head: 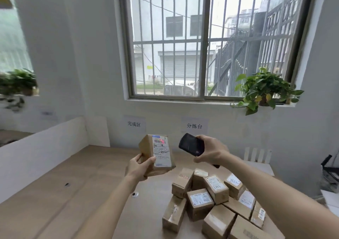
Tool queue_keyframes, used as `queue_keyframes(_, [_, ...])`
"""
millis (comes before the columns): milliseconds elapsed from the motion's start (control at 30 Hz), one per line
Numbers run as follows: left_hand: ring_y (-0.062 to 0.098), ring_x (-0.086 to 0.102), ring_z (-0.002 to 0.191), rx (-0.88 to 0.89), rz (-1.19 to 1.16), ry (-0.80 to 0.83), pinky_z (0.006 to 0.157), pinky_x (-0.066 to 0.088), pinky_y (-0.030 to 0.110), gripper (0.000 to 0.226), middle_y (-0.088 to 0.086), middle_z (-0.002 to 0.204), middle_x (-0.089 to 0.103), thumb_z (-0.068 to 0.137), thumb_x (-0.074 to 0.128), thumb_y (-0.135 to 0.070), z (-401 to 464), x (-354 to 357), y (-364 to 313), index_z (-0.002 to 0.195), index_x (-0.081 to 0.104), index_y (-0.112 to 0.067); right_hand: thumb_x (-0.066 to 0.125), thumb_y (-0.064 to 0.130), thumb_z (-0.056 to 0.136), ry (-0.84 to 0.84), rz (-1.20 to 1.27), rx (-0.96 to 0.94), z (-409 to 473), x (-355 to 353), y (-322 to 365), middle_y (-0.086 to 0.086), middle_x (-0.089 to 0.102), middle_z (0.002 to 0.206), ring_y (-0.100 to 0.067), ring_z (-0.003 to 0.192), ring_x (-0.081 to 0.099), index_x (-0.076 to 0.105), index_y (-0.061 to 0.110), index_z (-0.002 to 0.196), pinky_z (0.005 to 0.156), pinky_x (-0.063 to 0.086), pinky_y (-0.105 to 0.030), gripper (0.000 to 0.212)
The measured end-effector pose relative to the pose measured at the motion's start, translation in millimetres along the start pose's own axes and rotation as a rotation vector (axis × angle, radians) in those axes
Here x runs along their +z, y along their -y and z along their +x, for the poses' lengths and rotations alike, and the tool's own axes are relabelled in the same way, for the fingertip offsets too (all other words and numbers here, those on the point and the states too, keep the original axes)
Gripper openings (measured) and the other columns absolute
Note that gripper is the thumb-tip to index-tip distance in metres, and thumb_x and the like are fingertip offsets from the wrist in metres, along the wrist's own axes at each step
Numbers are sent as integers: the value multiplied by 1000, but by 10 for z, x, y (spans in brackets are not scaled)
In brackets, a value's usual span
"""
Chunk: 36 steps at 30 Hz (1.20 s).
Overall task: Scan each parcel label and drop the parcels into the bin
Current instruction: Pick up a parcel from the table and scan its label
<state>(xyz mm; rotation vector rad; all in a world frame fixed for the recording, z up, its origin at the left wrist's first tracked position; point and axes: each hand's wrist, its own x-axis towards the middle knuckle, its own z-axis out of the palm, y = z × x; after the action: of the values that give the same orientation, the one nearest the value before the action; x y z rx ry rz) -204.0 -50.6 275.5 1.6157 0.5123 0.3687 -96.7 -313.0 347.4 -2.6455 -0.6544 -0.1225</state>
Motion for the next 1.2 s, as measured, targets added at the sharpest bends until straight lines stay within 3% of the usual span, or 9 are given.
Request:
queue_keyframes(233, [21,67,97,-6,13,-137,77,61,46,63,0,110,69,78,83,-36,-111,-1387,77,134,56,-27,87,39,65,54,19,-118,38,278,1190,13,63,113,-14,103,62,52,37,139,86,56,-35,83])
queue_keyframes(333, [20,66,95,-5,26,-191,77,61,47,31,-4,106,68,79,81,-35,-241,-1970,135,104,62,-34,86,40,65,71,19,-177,33,442,1694,14,62,113,-14,104,60,50,39,140,84,55,-34,83])
queue_keyframes(400, [19,67,94,-2,31,-236,76,62,48,25,-5,104,69,78,81,-36,-342,-2344,196,96,64,-36,84,40,64,85,22,-216,23,572,2017,14,63,113,-14,105,60,50,40,140,84,55,-34,83])
queue_keyframes(533, [16,65,95,-5,42,-322,74,62,46,40,-9,106,68,79,80,-38,-576,-3010,303,114,64,-29,84,39,66,124,59,-291,-19,868,2652,13,63,118,-16,108,60,49,41,141,84,52,-33,83])
queue_keyframes(700, [17,65,91,-11,-17,-417,73,62,43,32,-6,103,67,87,72,-35,-847,-3701,403,117,61,-29,85,40,66,193,124,-386,-92,1344,3447,11,63,118,-17,108,59,51,37,139,81,48,-32,81])
queue_keyframes(900, [22,65,92,-31,-79,-494,66,58,34,19,-2,103,68,97,58,-39,-1073,-4501,625,116,60,-39,86,47,55,335,242,-482,-131,2041,4475,13,63,117,-18,115,60,55,36,137,95,51,-37,88])
queue_keyframes(967, [23,65,92,-43,-110,-548,69,59,37,22,-1,104,68,97,58,-41,-1123,-4764,757,119,59,-39,89,42,55,395,302,-526,-139,2313,4846,10,65,112,-18,108,62,60,32,129,97,53,-40,80])
queue_keyframes(1067, [27,65,97,-66,-182,-637,74,61,44,33,4,111,66,97,57,-45,-1185,-5190,975,127,56,-34,92,35,59,507,378,-618,-170,2746,5434,6,66,110,-19,105,63,62,27,126,93,53,-38,75])
queue_keyframes(1200, [30,64,101,-110,-261,-754,79,60,48,36,8,115,63,96,57,-48,-1231,-5831,1224,128,56,-29,92,24,66,663,453,-738,-202,3344,6249,5,68,108,-16,100,64,63,23,125,79,50,-25,65])
